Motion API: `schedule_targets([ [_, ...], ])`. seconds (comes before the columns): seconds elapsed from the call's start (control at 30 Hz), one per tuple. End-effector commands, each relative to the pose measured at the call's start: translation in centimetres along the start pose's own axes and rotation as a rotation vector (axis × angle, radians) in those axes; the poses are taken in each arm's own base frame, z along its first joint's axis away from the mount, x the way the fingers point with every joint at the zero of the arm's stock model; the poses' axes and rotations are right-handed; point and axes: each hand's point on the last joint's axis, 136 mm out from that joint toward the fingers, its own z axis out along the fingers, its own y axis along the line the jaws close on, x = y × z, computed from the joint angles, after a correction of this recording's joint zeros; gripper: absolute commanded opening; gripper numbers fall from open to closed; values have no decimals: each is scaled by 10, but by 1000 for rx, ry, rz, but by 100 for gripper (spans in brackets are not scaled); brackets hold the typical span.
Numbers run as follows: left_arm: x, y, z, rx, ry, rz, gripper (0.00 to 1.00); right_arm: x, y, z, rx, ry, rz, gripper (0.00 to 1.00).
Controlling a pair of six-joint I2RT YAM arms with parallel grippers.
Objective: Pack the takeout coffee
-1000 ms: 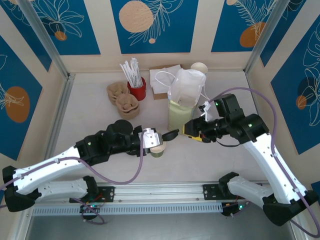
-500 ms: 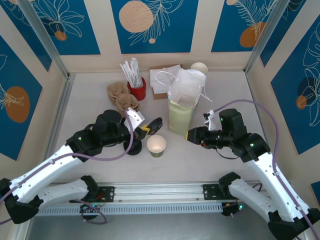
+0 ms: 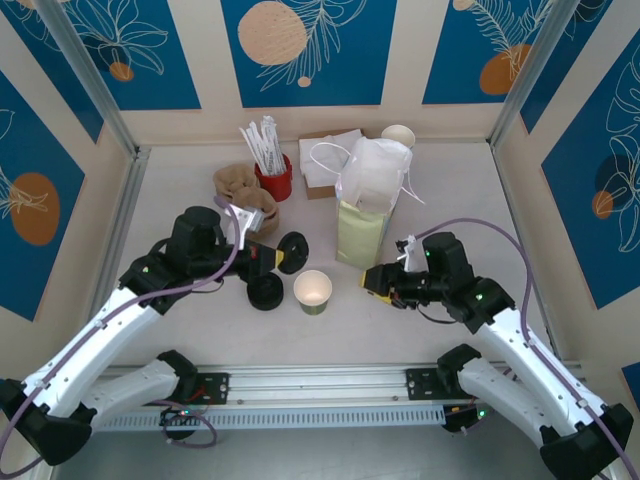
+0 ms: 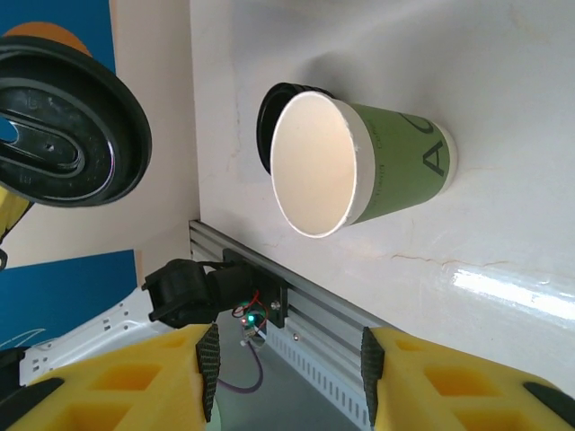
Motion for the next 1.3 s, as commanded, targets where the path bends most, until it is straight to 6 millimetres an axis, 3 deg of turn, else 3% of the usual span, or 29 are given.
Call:
schedule_targets([
  [0.0,10,-8,8,110,50,-137,7,1,6,6,-50,-4,8,48],
  [0.43,38,12,43,180,136,-285,7,1,-4,24,-43,-22,6,51],
  [1.03,56,34,66,182,198,-358,8,-3,-3,50,-30,10,-20,52],
  [1.27,61,45,72,155,206,-380,16,-5,-1,60,-61,24,-9,52],
])
